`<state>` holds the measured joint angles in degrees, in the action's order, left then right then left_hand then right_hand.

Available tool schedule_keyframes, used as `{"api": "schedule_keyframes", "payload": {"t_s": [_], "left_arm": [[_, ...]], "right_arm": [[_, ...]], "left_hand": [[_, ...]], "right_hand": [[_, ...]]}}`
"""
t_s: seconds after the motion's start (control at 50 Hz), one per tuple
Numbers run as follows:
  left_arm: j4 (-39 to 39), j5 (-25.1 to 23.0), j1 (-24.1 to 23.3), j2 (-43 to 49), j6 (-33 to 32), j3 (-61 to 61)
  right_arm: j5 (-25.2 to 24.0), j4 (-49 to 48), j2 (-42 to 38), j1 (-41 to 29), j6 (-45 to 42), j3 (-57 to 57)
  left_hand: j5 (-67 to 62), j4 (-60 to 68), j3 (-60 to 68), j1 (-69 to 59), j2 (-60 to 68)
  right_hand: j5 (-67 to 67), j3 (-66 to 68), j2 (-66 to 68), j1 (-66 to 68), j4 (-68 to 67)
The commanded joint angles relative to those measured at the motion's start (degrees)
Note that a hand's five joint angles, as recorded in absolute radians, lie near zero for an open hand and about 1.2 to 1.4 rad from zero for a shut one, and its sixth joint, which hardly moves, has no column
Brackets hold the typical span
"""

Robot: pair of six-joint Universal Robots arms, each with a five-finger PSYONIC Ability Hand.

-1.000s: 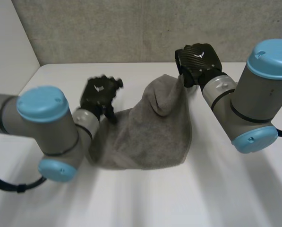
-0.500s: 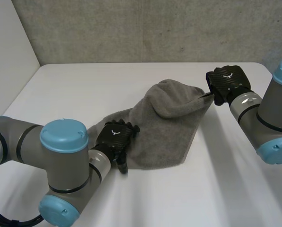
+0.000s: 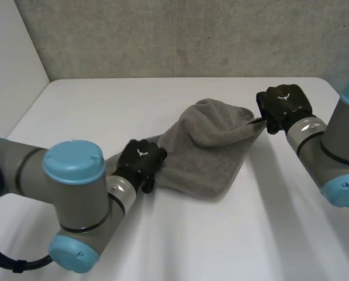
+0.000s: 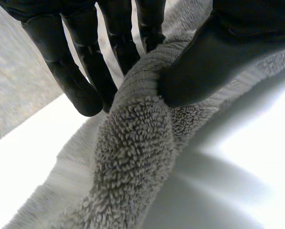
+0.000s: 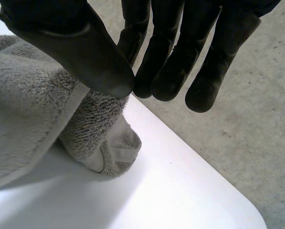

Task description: Fold the towel.

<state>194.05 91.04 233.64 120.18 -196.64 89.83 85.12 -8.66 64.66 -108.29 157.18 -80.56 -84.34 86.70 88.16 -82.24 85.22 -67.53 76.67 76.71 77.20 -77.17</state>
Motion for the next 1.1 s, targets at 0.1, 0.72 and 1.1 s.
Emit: {"api": "schedule_keyframes", "payload": {"t_s": [0.1, 0.72, 1.1], "left_arm": [[-0.6, -0.25, 0.24, -19.17, 1.52, 6.84], [-2.0, -8.78, 18.87, 11.82, 4.34, -16.07], [-8.6, -3.42, 14.65, -4.26, 4.42, -6.77]], "right_arm": [[-5.92, 14.18, 12.31, 4.57, -0.73, 1.8], [-1.02, 16.75, -7.35, -5.87, -0.91, 13.4], [0.48, 15.25, -7.8, -6.4, -0.29, 11.92]], "left_hand": [[14.34, -6.7, -8.16, 2.24, -5.22], [35.25, -27.61, -29.06, 23.14, -26.12], [80.59, -72.96, -74.41, 68.49, -71.47]], "right_hand": [[-2.47, 3.33, 3.29, 2.8, -2.83], [-2.47, 3.33, 3.29, 2.8, -2.83], [-2.47, 3.33, 3.29, 2.8, -2.83]]}}
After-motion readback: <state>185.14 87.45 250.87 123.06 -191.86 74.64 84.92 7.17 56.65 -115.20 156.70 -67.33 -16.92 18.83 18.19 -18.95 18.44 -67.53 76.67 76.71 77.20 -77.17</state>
